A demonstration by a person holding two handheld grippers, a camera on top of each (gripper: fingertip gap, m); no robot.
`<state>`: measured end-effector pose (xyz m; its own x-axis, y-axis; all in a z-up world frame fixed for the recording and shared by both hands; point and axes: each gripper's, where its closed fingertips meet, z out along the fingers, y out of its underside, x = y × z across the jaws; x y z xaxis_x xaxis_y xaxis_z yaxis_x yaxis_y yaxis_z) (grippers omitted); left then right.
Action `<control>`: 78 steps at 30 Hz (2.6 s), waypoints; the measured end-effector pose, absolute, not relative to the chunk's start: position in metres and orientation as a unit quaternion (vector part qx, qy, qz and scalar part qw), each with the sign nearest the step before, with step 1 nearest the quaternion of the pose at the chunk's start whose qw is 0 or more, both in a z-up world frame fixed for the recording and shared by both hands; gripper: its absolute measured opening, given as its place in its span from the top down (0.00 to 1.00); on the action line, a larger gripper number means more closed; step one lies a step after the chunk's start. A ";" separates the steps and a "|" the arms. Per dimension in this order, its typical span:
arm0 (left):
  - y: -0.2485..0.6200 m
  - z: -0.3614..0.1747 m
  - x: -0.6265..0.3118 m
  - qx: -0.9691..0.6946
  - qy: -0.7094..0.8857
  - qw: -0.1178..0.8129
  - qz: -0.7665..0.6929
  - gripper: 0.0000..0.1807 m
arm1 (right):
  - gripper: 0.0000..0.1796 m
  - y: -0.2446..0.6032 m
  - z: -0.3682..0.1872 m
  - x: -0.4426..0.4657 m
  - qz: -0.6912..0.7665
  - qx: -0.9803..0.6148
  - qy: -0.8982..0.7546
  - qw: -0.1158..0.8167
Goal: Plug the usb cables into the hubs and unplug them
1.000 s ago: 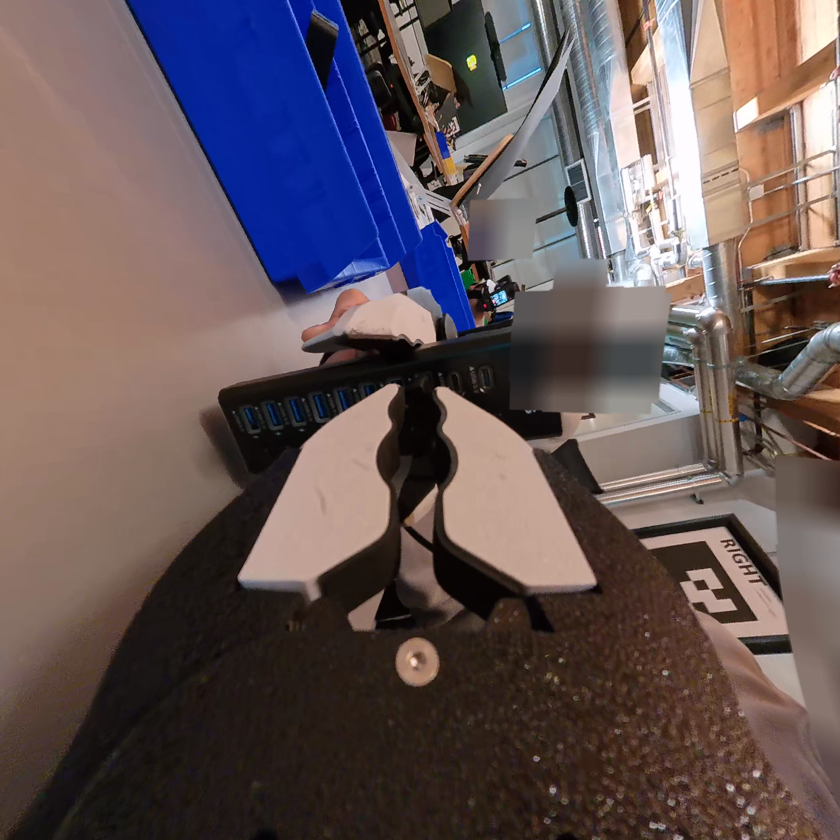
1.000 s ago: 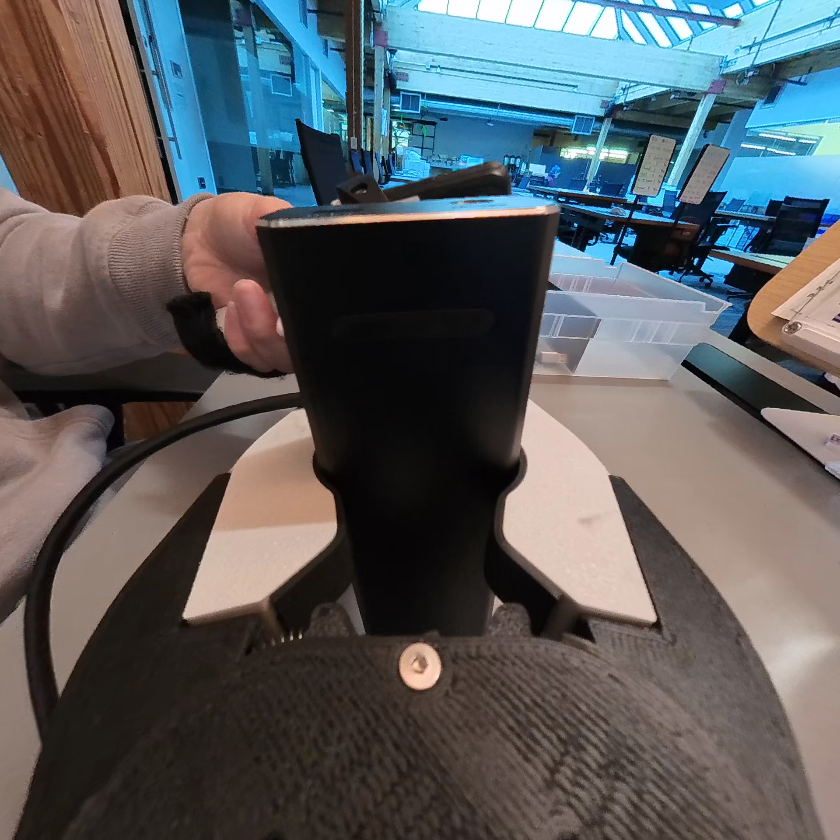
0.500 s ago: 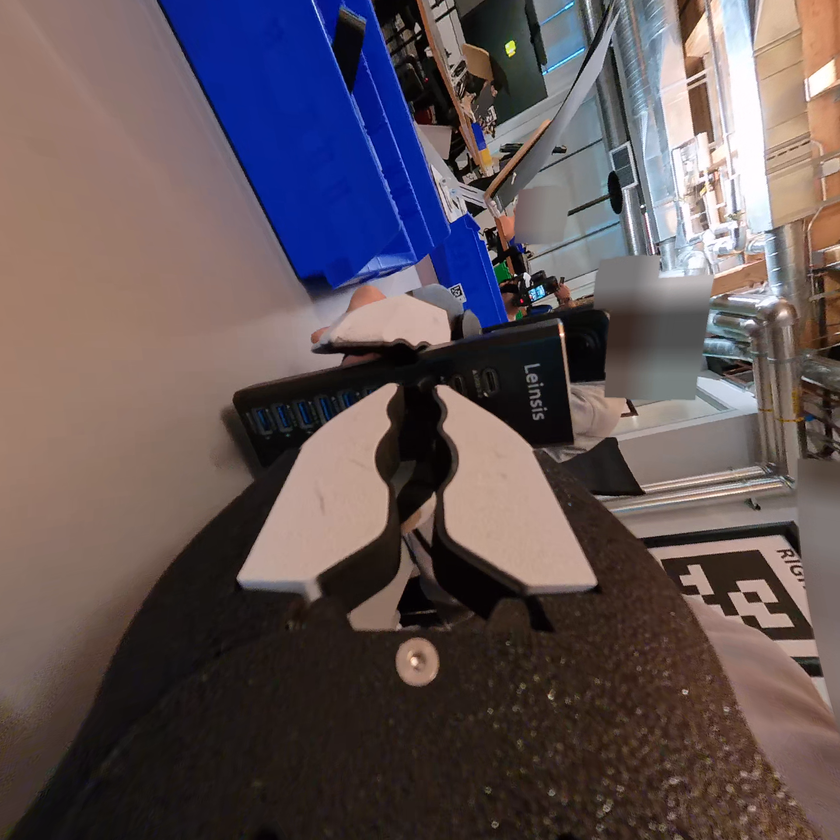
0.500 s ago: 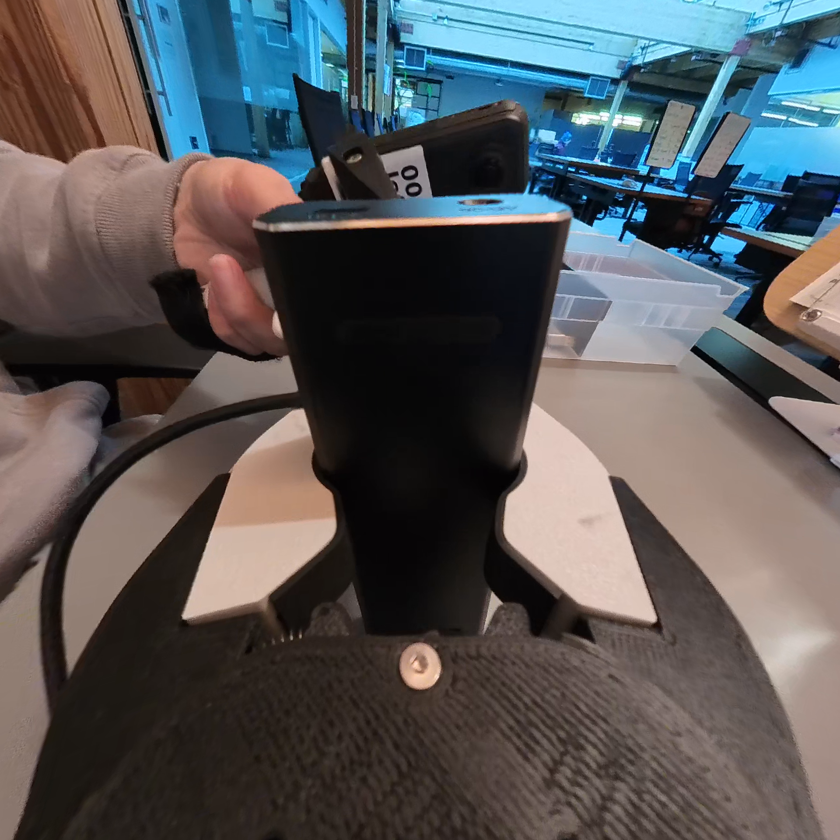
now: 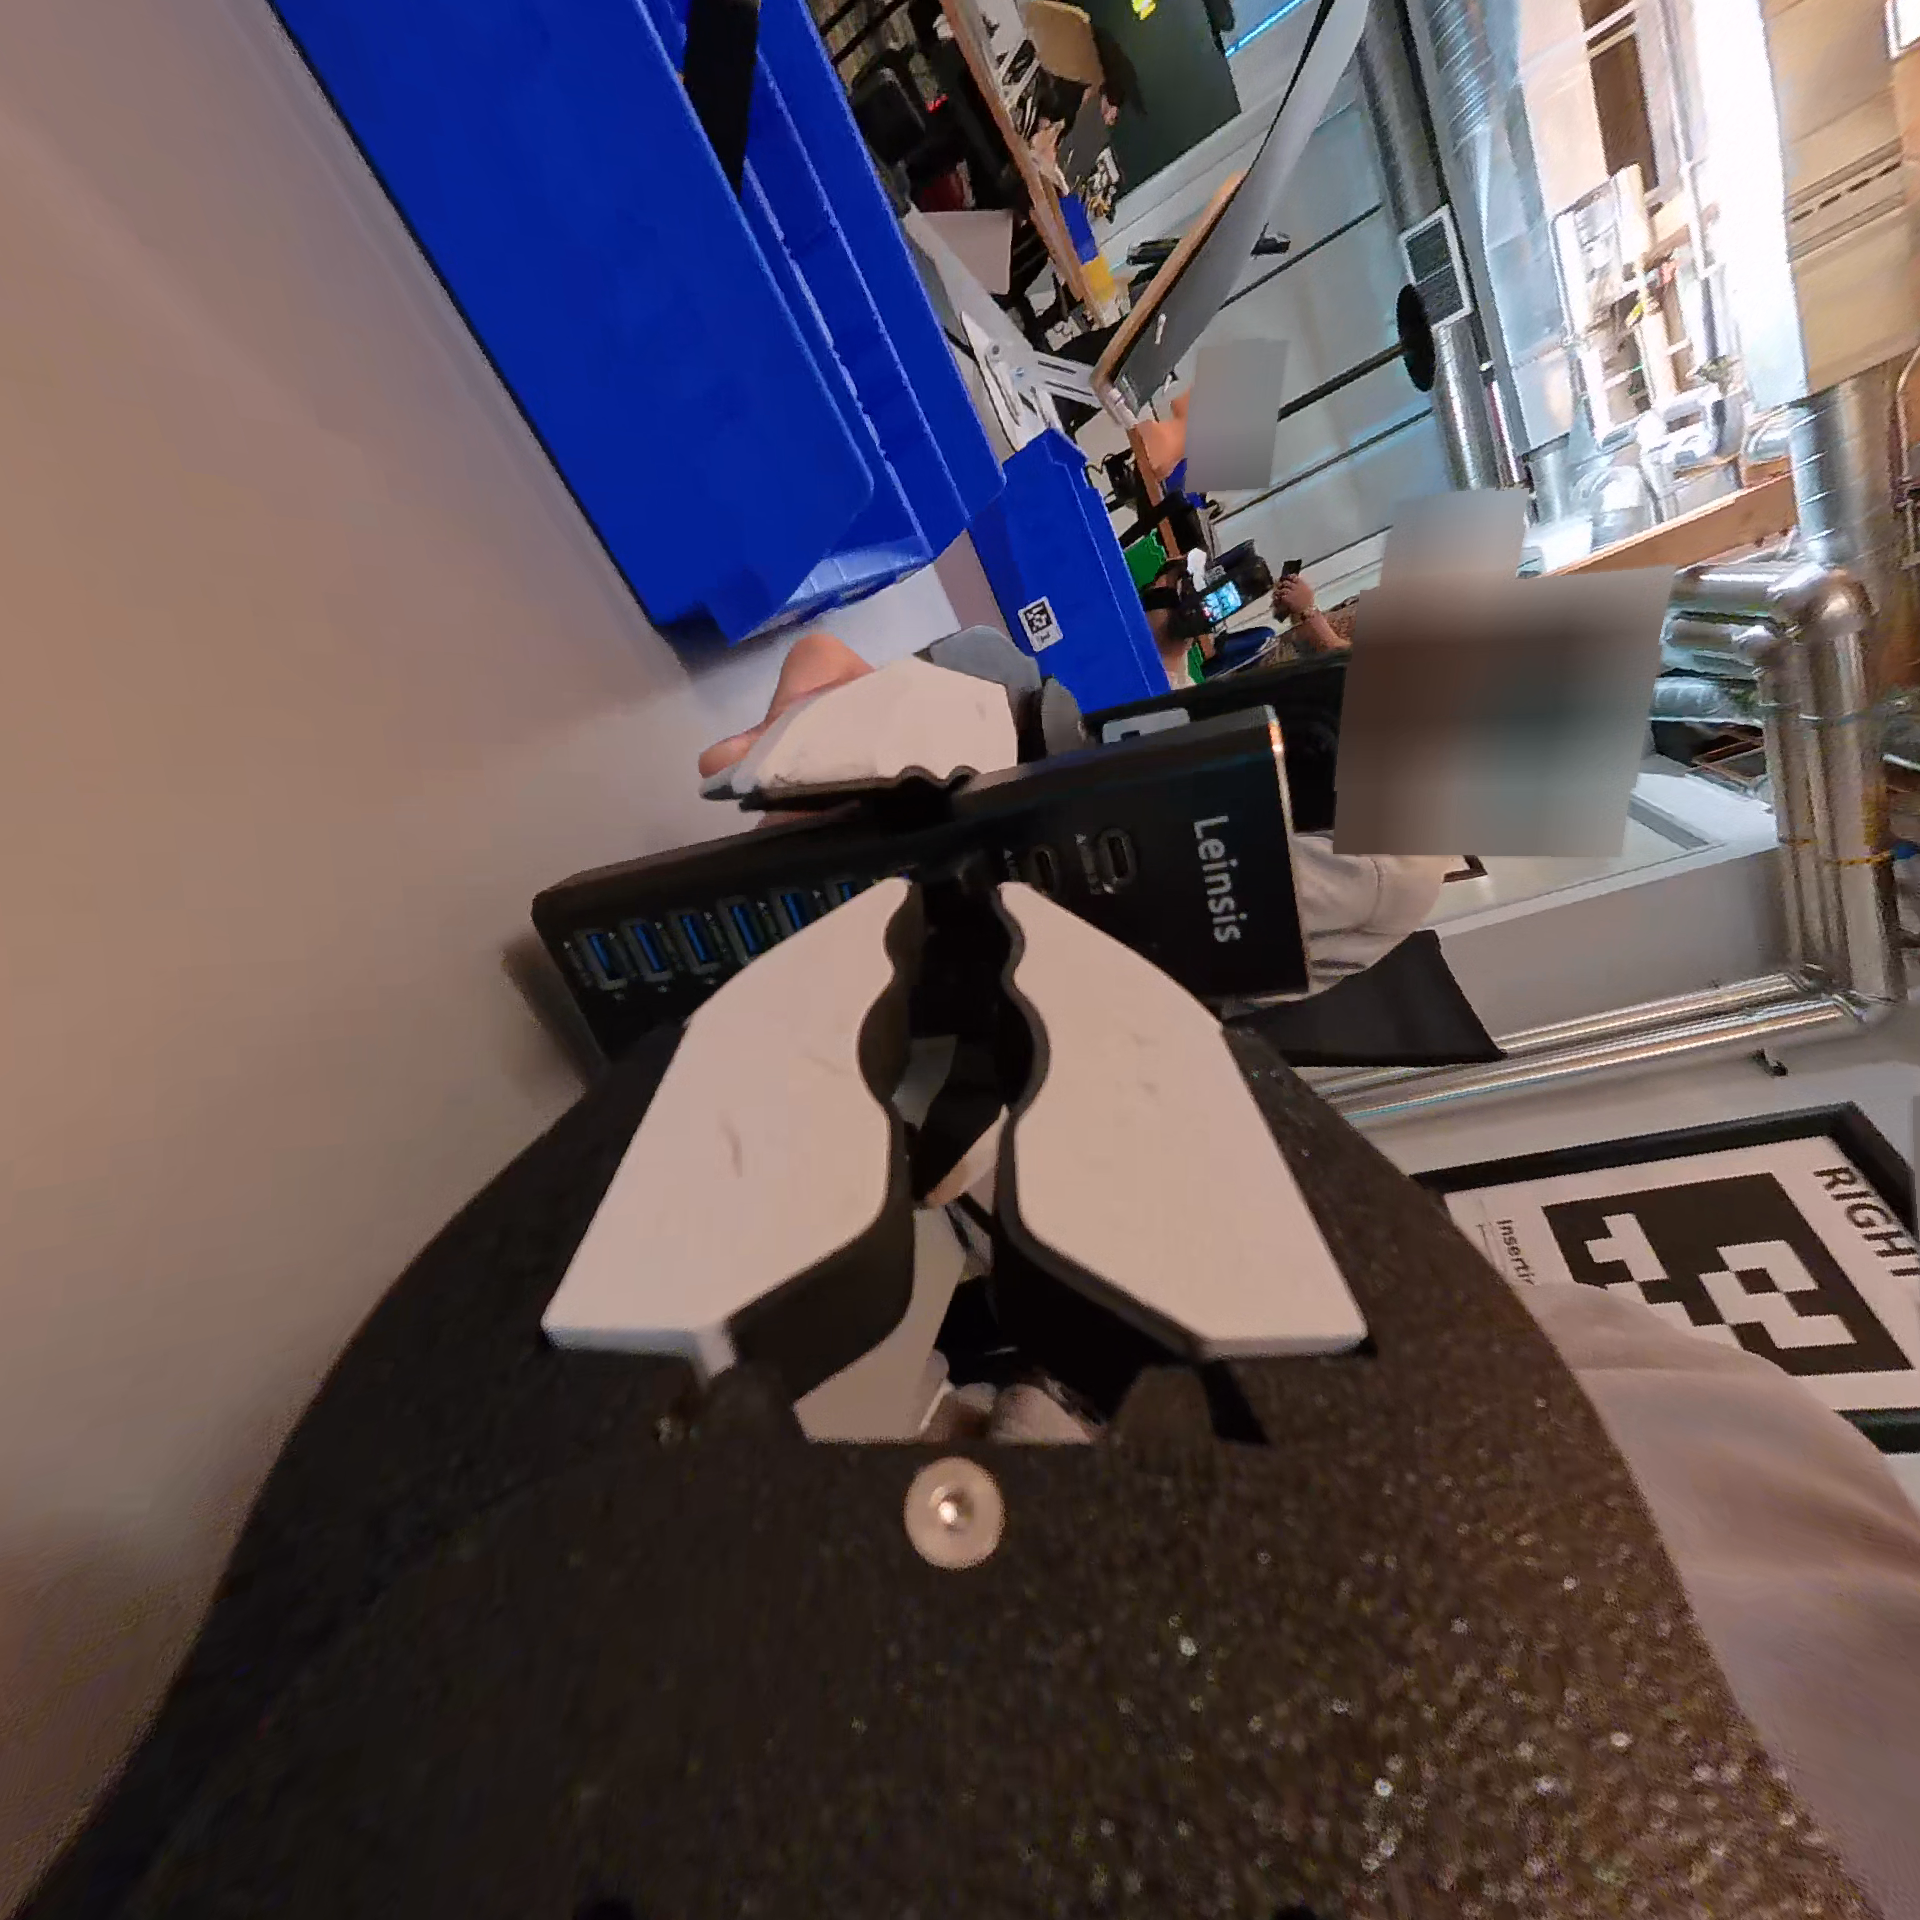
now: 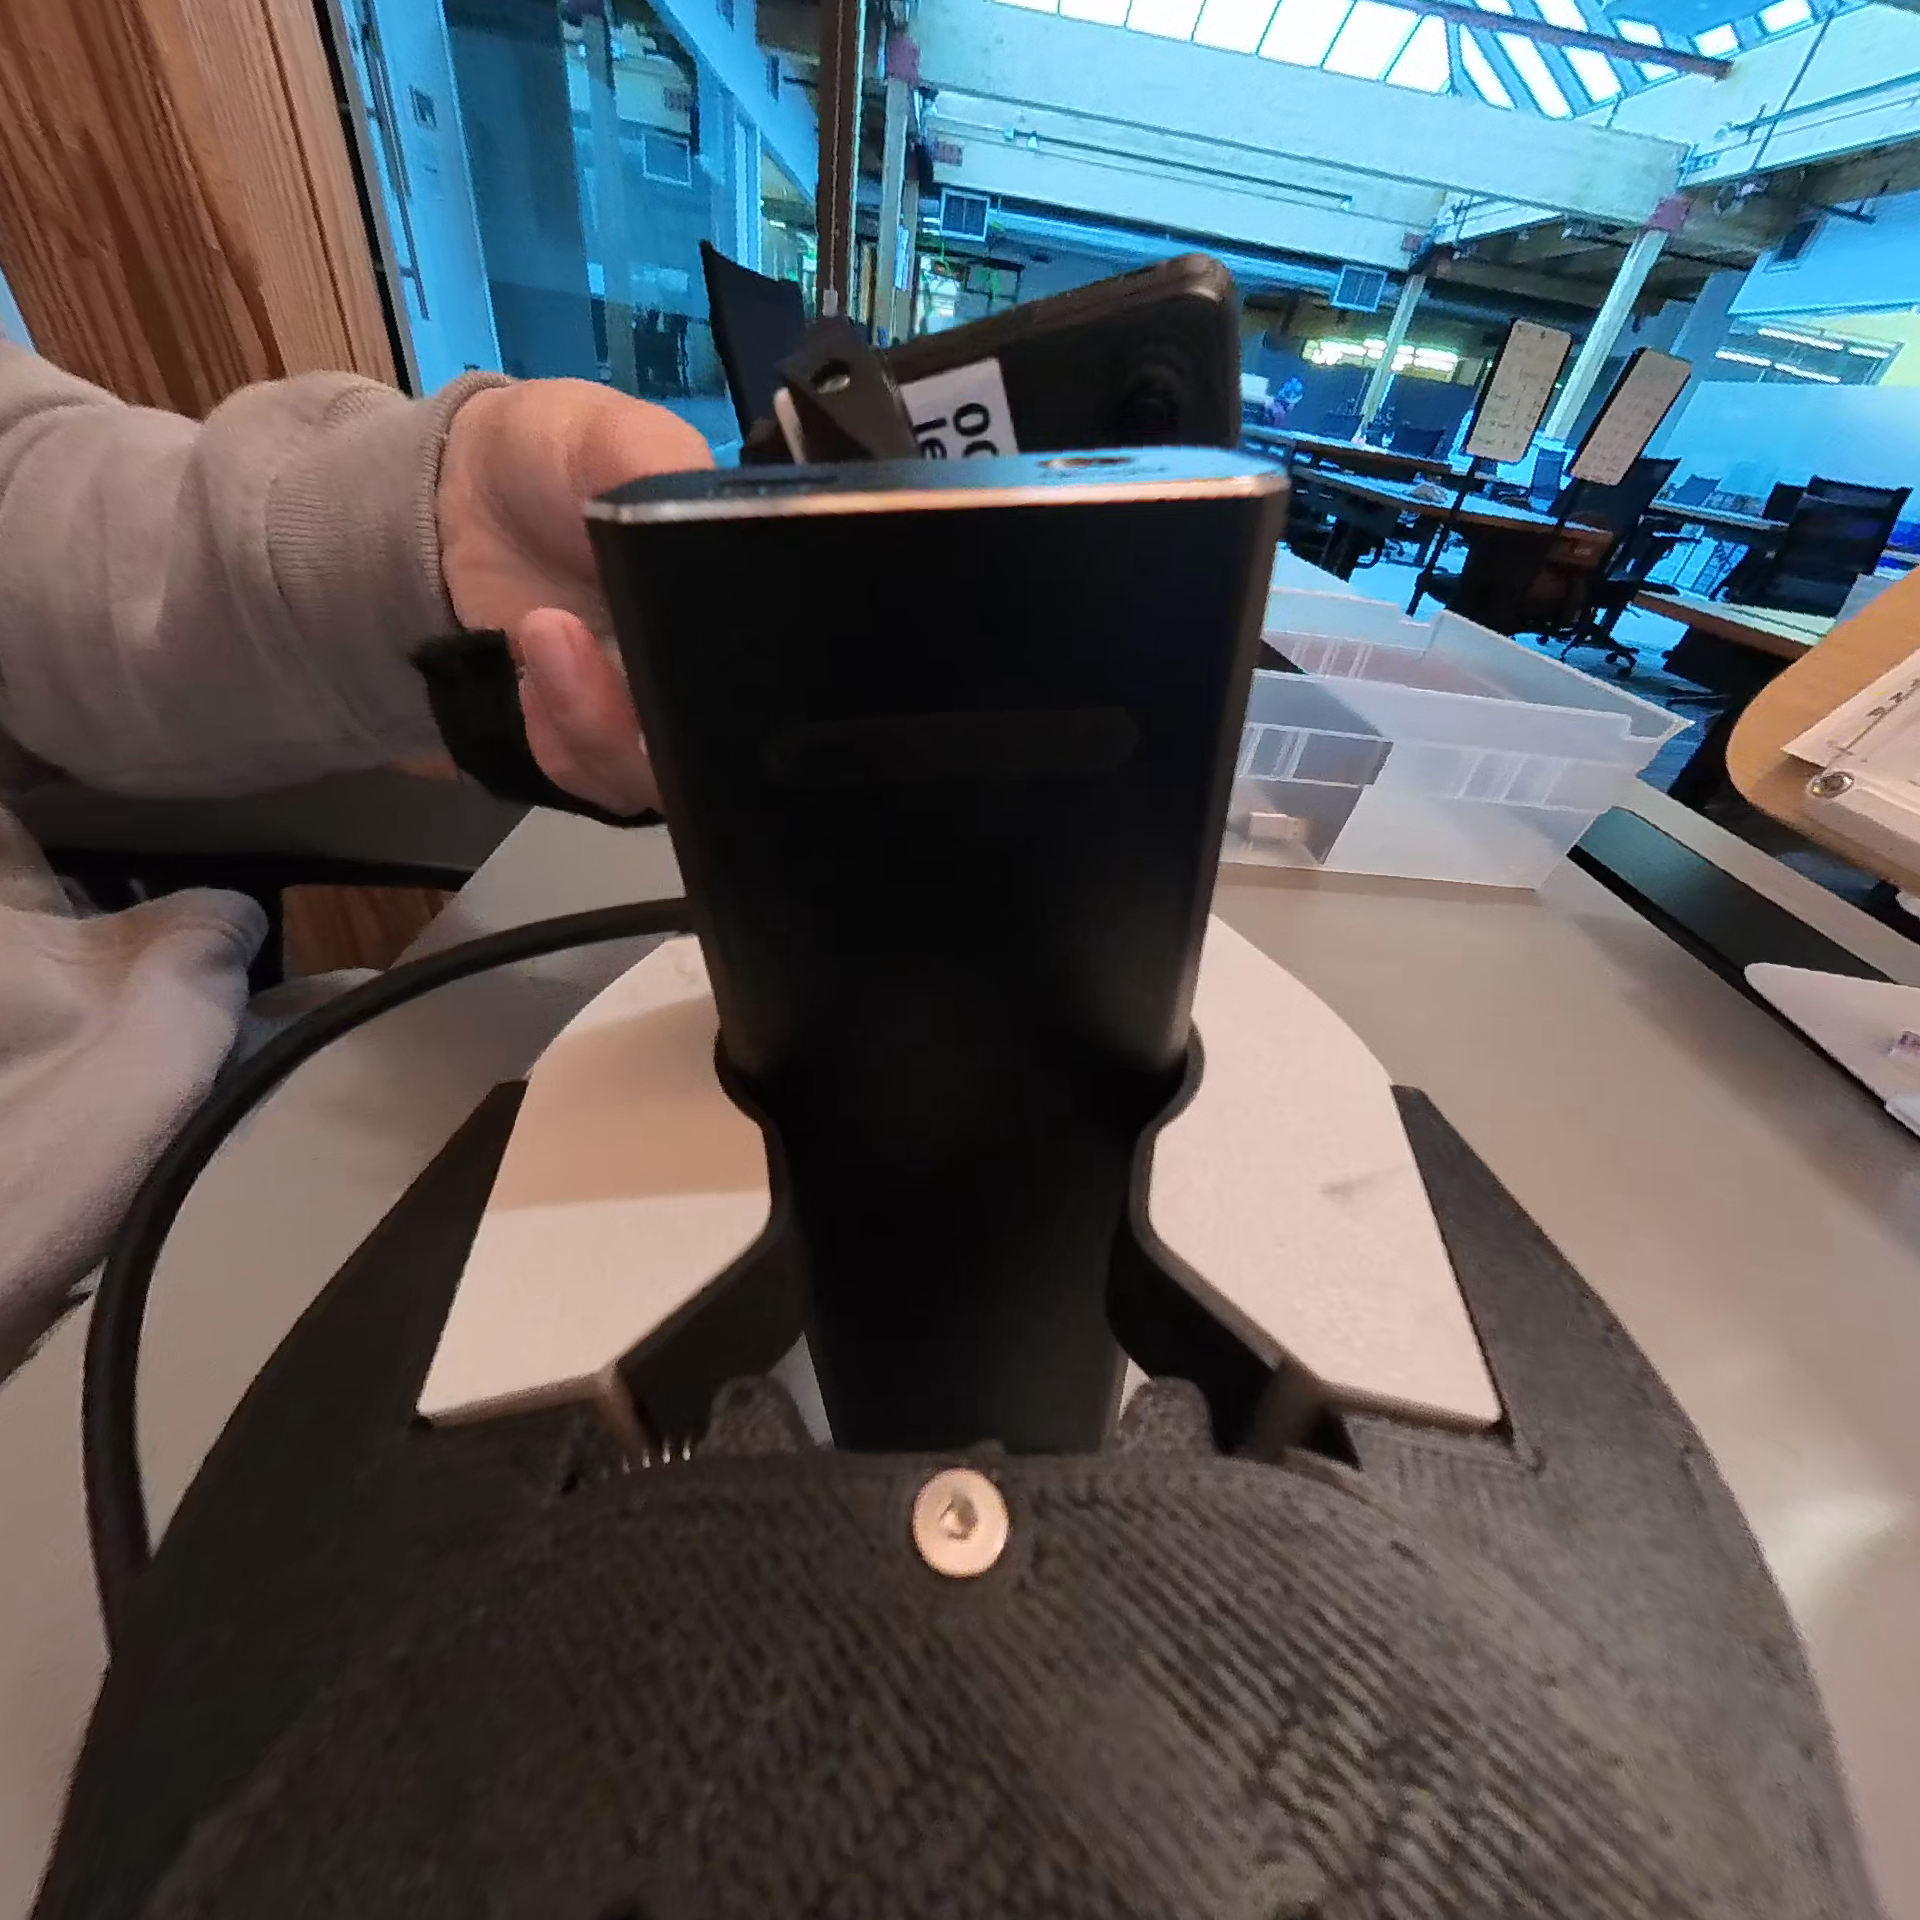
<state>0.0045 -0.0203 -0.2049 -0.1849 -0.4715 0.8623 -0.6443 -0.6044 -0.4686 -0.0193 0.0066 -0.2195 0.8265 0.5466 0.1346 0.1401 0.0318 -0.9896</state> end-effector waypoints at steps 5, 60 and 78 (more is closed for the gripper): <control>-0.019 -0.205 0.003 0.635 -0.415 0.096 0.645 0.94 | 0.59 0.009 -0.220 -0.019 0.143 -0.682 -0.249 0.672; -0.045 -0.185 0.009 0.377 -0.757 -0.248 0.473 0.66 | 0.59 0.006 -0.237 -0.036 0.219 -0.707 -0.259 0.621; -0.050 -0.159 0.009 0.293 -0.755 -0.279 0.516 0.66 | 0.56 0.012 -0.217 -0.034 0.211 -0.693 -0.223 0.652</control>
<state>0.0092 -0.0499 -0.1591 -0.6729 -0.7301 -0.1188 -0.1546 0.2959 -0.9426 -0.0337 0.0115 -0.2172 0.8113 0.5847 -0.0012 0.0349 -0.0505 -0.9981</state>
